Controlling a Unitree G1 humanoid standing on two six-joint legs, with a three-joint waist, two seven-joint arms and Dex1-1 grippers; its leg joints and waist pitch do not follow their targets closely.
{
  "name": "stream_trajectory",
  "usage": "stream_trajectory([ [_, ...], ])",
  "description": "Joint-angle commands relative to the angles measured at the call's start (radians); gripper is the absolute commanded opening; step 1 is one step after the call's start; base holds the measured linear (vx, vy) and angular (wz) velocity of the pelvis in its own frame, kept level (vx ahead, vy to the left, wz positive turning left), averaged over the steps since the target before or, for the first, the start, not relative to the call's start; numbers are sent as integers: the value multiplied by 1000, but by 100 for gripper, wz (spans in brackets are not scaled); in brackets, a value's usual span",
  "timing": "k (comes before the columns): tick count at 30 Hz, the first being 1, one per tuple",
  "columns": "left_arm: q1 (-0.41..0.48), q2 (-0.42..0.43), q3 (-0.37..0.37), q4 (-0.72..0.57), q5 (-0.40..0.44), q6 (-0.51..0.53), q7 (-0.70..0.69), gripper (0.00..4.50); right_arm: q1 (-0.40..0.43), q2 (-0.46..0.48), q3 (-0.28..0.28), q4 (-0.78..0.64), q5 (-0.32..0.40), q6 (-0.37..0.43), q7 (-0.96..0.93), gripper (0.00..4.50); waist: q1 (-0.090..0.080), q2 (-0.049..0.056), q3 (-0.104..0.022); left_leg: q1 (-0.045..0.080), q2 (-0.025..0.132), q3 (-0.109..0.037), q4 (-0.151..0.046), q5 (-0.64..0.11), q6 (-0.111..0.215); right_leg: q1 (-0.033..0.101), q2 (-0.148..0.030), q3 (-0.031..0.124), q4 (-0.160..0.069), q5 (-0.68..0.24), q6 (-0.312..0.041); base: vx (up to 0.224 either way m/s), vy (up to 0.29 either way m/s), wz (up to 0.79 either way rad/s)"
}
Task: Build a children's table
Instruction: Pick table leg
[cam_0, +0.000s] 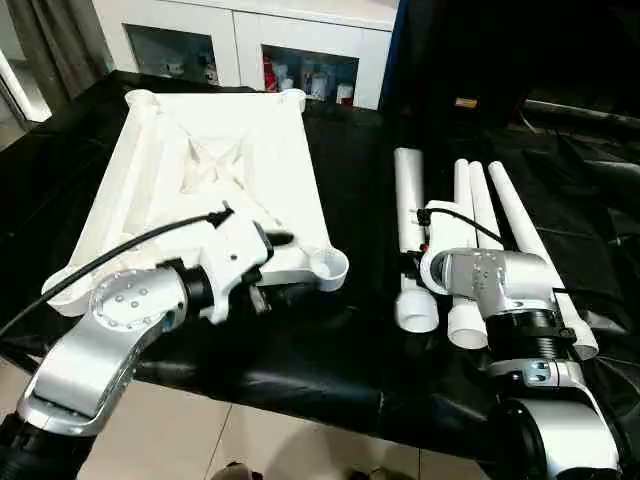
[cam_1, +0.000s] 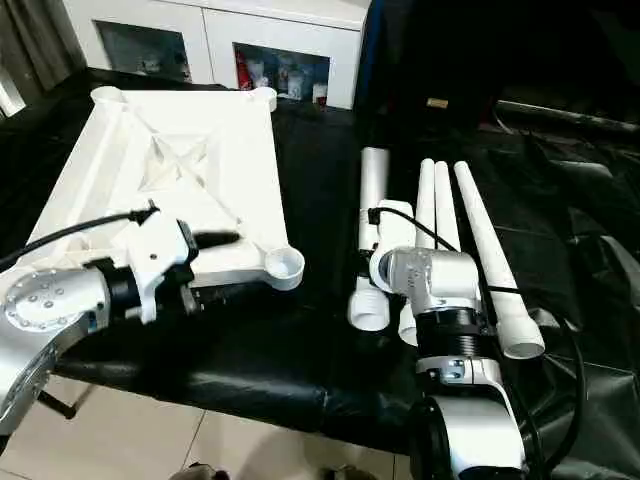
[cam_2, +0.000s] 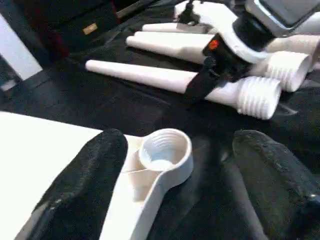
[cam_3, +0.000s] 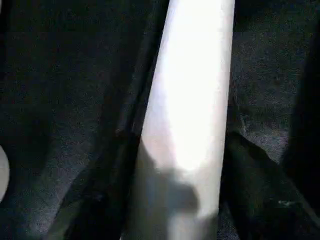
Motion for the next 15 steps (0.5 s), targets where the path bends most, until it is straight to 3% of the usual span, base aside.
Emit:
stream_trajectory([
  [1, -6, -8, 6, 7, 14, -7, 13, 427, -15, -10, -11, 5, 3, -7, -3, 226, 0, -2, -76, 10, 45, -9, -72, -70, -38, 52, -71, 52, -63, -149, -162, 0, 0, 0],
  [3, -6, -19, 9, 14, 19, -17, 27, 450, -13, -12, -9, -1, 2, -15, -1, 201, 1, 0, -82, 10, 44, -9, -70, -57, -36, 54, -71, 51, -60, -124, -169, 0, 0, 0],
  [7, -22, -62, 34, 50, 29, -32, 89, 450, 10, -16, -7, -42, 3, -68, 5, 190, 3, 1, -85, 10, 45, -8, -68, -68, -37, 56, -71, 51, -60, -118, -177, 0, 0, 0],
  [11, -69, -158, 93, 116, 30, -87, 209, 450, 63, -28, -6, -135, 21, -177, 46, 185, 9, -1, -89, 9, 45, -7, -65, -69, -29, 59, -72, 52, -64, -95, -174, 0, 0, 0],
  [13, -104, -199, 112, 132, 12, -45, 250, 450, 80, -28, -31, -171, 55, -188, 79, 185, 14, 3, -92, 9, 46, -10, -65, -59, -20, 62, -74, 51, -60, -86, -178, 0, 0, 0],
  [15, -149, -241, 143, 151, -44, 17, 269, 450, 88, -24, -68, -192, 104, -187, 119, 185, 12, -2, -93, 8, 43, -7, -62, -61, -13, 63, -72, 51, -59, -76, -188, 0, 0, 0],
])
